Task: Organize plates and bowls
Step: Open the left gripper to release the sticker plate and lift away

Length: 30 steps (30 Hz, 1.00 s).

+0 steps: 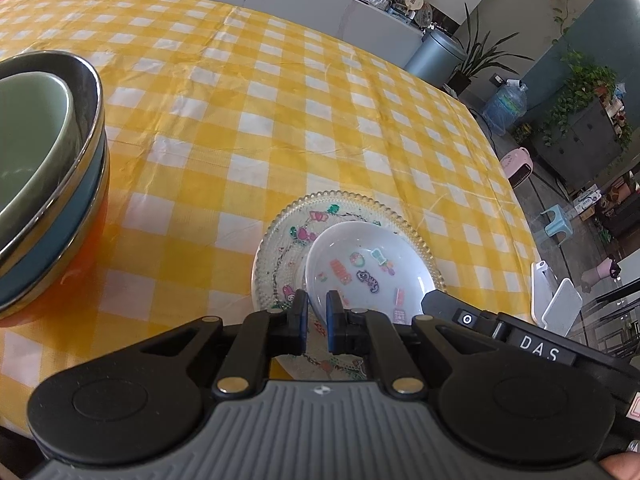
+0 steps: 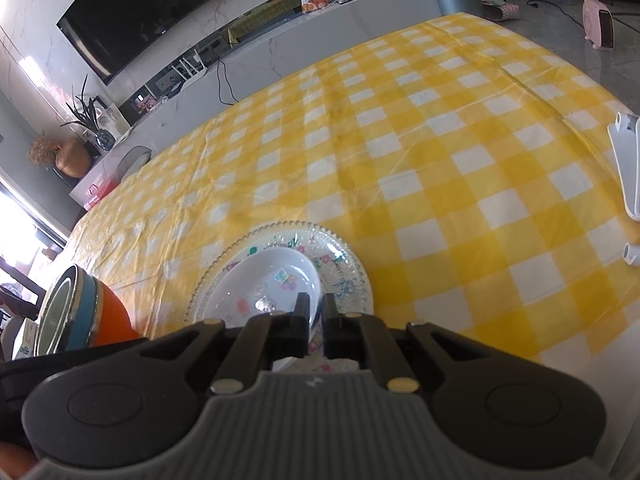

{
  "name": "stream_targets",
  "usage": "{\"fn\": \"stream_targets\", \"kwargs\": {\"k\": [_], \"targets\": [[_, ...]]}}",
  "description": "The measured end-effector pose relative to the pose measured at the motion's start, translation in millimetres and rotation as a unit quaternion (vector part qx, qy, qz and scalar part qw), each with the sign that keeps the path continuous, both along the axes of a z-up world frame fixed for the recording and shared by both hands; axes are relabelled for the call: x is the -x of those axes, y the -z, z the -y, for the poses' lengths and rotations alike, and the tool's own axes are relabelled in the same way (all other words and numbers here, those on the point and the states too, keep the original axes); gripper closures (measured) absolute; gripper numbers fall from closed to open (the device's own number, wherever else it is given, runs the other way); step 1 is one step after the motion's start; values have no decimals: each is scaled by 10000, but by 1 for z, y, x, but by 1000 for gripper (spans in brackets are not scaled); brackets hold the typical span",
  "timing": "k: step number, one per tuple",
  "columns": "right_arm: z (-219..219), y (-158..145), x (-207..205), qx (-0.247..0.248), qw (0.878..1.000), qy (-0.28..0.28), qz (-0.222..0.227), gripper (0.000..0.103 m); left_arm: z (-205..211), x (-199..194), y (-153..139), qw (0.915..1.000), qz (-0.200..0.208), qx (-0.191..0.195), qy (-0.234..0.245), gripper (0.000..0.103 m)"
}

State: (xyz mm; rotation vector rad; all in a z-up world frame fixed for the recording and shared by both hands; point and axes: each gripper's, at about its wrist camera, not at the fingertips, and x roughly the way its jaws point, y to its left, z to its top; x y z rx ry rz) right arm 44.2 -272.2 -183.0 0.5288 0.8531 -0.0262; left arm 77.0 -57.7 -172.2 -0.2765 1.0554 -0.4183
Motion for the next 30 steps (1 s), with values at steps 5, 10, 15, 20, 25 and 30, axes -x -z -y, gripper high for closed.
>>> {"fn": "stream_targets", "kwargs": {"k": [5, 10, 15, 20, 25, 30], "targets": [[-1, 3, -3, 43, 9999, -42, -119, 97, 1, 1, 0, 10000, 25, -14, 17, 93], [-2, 4, -3, 60, 9998, -73, -162, 96, 3, 2, 0, 10000, 19, -36, 33, 92], [-1, 4, -3, 41, 9998, -49, -167, 92, 0, 1, -2, 10000, -10, 13, 34, 77], [0, 0, 1, 18, 10000, 24, 50, 70, -4, 3, -10, 9999, 91, 48, -62, 52], [1, -2, 4, 30, 9998, 91, 191, 65, -4, 6, -24, 9998, 212, 9, -2, 52], [-2, -7, 5, 209, 9995, 107, 218, 53, -7, 11, -56, 9979, 557, -64, 313, 45]]}}
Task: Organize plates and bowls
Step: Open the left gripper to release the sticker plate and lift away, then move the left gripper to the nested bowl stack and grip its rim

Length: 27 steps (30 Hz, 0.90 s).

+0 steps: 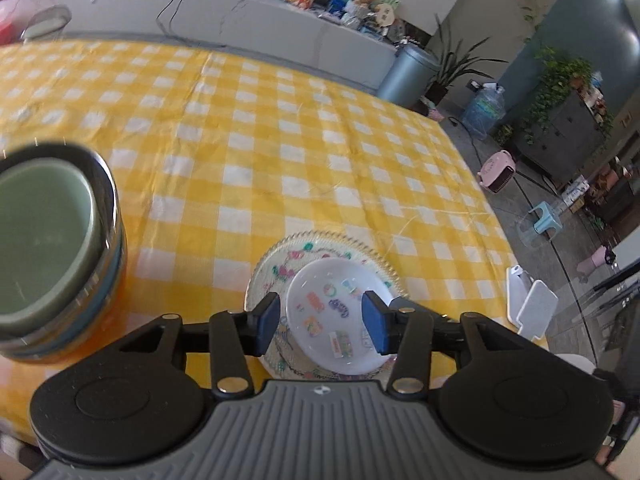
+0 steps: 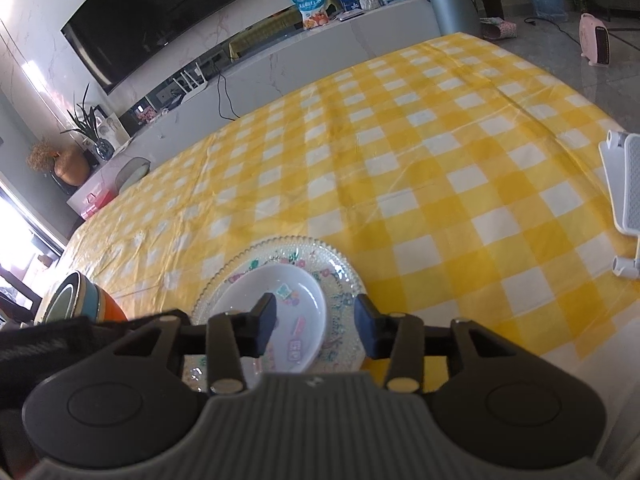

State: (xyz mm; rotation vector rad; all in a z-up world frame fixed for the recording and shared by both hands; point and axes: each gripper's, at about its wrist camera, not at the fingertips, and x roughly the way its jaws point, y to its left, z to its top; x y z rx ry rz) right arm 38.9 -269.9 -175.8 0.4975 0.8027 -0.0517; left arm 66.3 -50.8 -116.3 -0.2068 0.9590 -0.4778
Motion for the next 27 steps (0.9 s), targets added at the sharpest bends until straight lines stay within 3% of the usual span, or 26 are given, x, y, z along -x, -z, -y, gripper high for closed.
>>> {"fn": "stream_targets", "kwargs": {"k": [6, 9, 13, 21, 27], "targets": [[-15, -19, 0, 445, 9990, -42, -86, 40, -19, 6, -51, 9983, 564, -46, 130, 30], [-23, -33, -5, 305, 9994, -99, -127, 36, -33, 5, -74, 9970, 758, -107, 121, 22], [-39, -54, -20, 62, 9990, -272, -356, 32, -58, -1, -91, 9972, 700, -194, -167, 18], [-84, -90, -54, -557, 9948, -747, -408, 24, -116, -25, -81, 9947, 350, -40, -962, 16], [-117, -81, -78, -684, 9900, -968, -763, 25, -153, -37, -54, 9888, -72, 24, -1489, 16]]}}
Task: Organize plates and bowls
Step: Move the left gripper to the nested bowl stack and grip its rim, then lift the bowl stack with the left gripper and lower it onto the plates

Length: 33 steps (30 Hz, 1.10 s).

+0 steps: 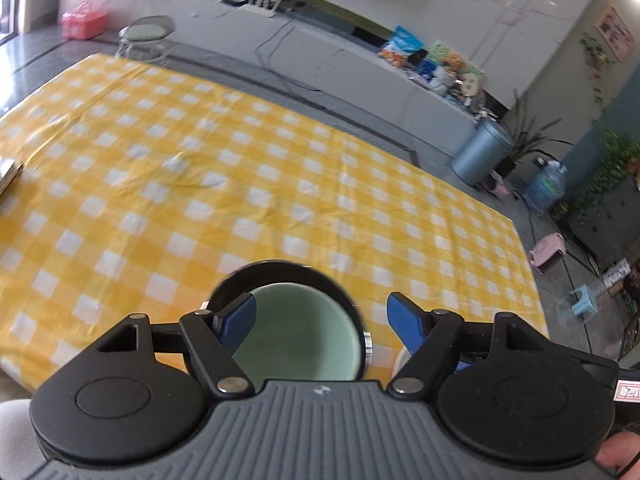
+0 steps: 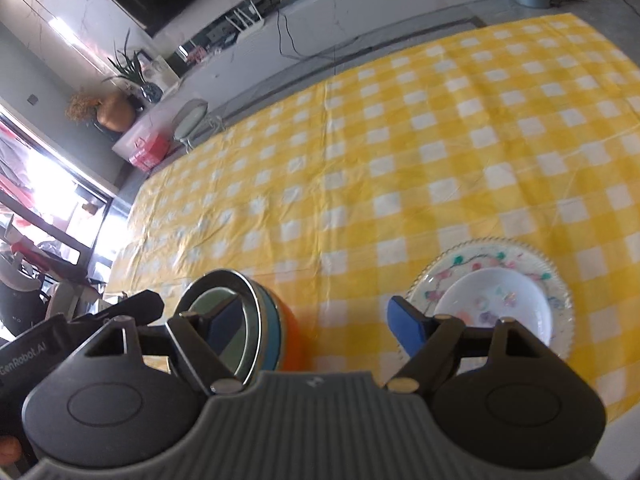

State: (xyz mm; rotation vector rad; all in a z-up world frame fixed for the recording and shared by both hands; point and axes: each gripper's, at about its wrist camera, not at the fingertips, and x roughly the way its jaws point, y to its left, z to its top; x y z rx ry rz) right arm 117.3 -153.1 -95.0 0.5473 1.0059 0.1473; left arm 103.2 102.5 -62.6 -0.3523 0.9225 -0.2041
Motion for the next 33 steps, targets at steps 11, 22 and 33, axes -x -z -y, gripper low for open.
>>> {"fn": "stream_targets", "kwargs": {"k": [11, 22, 33], "targets": [[-49, 34, -30, -258, 9969, -354, -657, 30, -44, -17, 32, 9971, -691, 206, -227, 26], [-64, 61, -48, -252, 9922, -293, -1182, 43, -49, -27, 66, 9905, -1251, 471, -316, 43], [-69, 78, -52, -337, 9893, -297, -1391, 58, -39, -31, 75, 9894, -1417, 67, -308, 57]]}}
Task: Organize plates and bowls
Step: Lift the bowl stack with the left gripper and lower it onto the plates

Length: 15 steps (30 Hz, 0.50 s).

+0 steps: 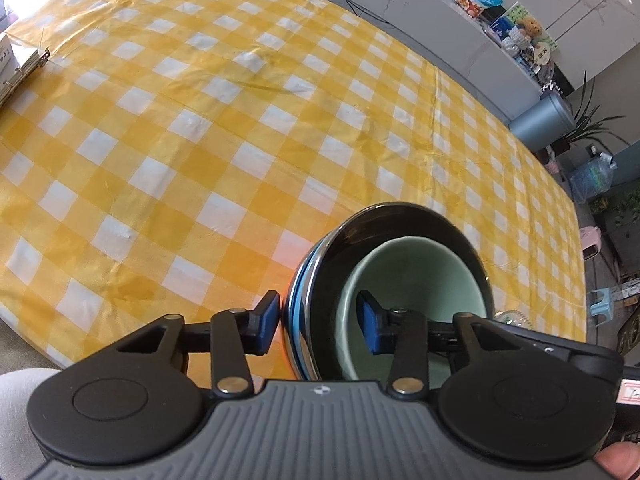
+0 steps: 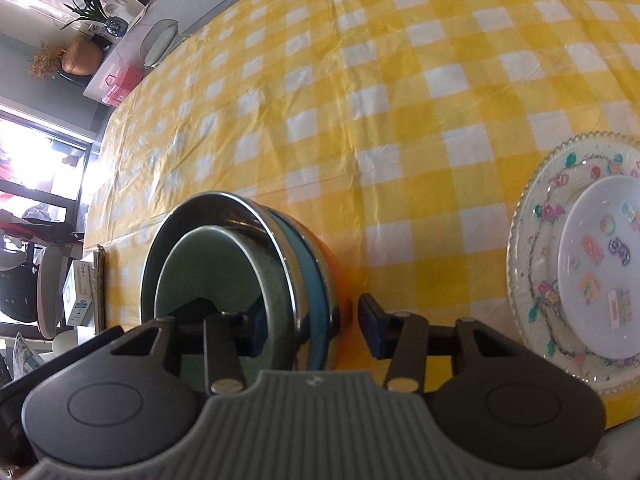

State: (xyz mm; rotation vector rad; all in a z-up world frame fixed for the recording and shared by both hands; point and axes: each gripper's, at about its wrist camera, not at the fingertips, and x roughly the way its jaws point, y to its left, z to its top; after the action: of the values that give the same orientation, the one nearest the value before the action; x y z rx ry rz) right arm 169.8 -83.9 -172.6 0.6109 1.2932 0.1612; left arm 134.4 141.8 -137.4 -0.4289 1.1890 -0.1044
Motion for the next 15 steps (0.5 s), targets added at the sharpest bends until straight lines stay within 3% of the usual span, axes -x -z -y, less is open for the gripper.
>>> {"fn": "stream_targets", "kwargs": {"k": [7, 15], "targets": [[4, 4, 0, -159, 9998, 89, -41, 61, 12, 1, 1, 9991, 32, -386, 190, 59], [8, 6, 2, -234, 9995, 213, -79, 64, 15, 3, -2, 9988, 56, -445, 176, 59]]}}
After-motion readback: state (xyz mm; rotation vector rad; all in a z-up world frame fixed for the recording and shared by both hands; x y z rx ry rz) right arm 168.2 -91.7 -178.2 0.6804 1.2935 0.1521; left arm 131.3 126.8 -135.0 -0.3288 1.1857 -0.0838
